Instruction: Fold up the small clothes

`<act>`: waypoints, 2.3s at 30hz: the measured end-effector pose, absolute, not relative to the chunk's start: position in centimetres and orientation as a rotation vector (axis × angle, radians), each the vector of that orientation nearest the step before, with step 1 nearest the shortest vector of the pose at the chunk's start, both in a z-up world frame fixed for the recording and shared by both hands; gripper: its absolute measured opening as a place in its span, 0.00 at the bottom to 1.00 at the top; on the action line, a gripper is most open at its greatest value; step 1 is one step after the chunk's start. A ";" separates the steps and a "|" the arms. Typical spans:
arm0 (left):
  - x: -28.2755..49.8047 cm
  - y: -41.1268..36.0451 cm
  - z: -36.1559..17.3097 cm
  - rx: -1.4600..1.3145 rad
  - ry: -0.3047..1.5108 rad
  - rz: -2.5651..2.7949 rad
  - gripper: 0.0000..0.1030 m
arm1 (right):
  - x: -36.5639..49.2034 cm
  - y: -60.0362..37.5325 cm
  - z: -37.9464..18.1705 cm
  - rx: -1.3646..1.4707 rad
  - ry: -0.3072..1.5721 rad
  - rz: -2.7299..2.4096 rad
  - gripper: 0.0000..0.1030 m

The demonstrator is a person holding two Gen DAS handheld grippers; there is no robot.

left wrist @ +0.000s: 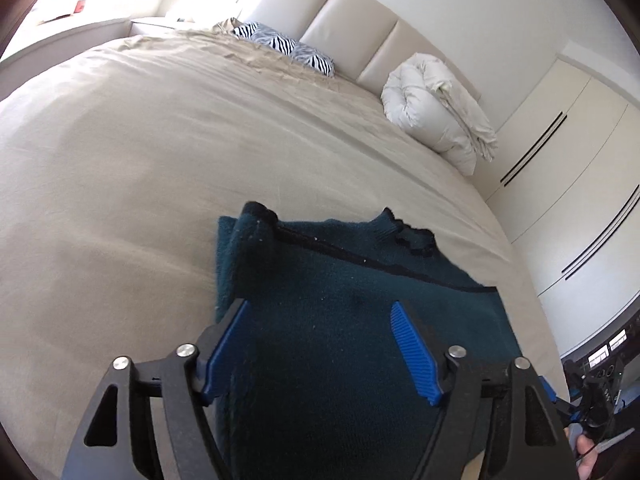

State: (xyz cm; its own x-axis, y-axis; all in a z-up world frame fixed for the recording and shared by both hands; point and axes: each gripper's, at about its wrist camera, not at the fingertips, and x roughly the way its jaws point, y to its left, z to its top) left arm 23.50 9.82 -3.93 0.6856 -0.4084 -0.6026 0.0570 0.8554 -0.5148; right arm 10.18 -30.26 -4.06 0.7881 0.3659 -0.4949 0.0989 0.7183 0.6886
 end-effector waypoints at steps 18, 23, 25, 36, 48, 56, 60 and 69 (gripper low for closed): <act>20.5 12.4 -8.6 -0.818 1.019 -0.424 0.77 | 12.7 -19.6 -4.3 0.730 0.854 0.445 0.72; 20.8 12.3 -9.0 -0.882 1.054 -0.442 0.67 | 15.6 -17.4 -4.8 0.740 0.906 0.494 0.72; 20.9 12.2 -9.2 -0.888 1.078 -0.447 0.53 | 16.9 -16.3 -4.9 0.733 0.921 0.511 0.72; 20.5 13.0 -10.5 -0.941 1.086 -0.444 0.17 | 23.0 -10.9 -8.2 0.751 1.049 0.576 0.72; 21.2 9.4 -4.1 -0.816 1.009 -0.529 0.14 | 22.7 -15.3 -8.8 0.904 0.997 0.620 0.70; 23.5 -2.8 0.9 -0.652 0.986 -0.693 0.14 | 22.3 -24.1 -8.2 1.141 0.873 0.645 0.72; 24.2 -10.3 -1.1 -0.595 1.036 -0.778 0.15 | 22.3 -28.8 -9.7 1.251 0.838 0.601 0.72; 22.4 -12.5 -2.6 -0.542 1.019 -0.843 0.60 | 22.8 -32.1 -11.9 1.314 0.857 0.571 0.70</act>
